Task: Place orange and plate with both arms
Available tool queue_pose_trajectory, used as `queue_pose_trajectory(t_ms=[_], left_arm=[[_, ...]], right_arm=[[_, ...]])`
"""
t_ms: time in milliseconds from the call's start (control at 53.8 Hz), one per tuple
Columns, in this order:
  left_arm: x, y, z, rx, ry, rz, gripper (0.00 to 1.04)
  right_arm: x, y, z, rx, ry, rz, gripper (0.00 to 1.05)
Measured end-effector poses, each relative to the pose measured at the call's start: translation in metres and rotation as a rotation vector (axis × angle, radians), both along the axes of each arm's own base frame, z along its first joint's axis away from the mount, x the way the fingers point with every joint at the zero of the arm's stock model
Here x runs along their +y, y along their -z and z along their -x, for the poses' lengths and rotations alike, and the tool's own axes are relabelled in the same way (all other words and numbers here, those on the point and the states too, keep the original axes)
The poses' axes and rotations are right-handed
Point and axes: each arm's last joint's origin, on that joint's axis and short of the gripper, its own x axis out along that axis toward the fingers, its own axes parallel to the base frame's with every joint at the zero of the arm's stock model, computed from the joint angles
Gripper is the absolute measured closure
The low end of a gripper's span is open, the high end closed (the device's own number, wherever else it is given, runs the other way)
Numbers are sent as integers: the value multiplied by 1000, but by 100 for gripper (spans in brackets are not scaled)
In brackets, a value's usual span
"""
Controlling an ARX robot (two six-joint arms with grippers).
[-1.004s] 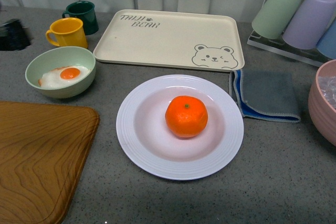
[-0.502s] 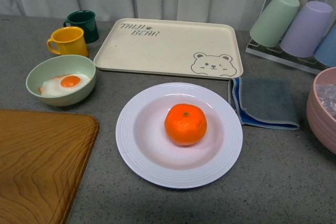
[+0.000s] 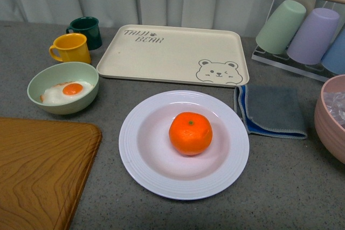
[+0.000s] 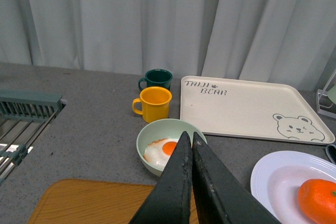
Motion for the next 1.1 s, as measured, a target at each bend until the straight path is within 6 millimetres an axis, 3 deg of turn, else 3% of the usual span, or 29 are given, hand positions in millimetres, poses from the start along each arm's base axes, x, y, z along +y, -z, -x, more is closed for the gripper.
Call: queue_pose_trajectory(t_ms=[1096], left_arm=[[0,2,33,-1,2,0,101]], right_arm=[[0,0,0,0,0,0,9]])
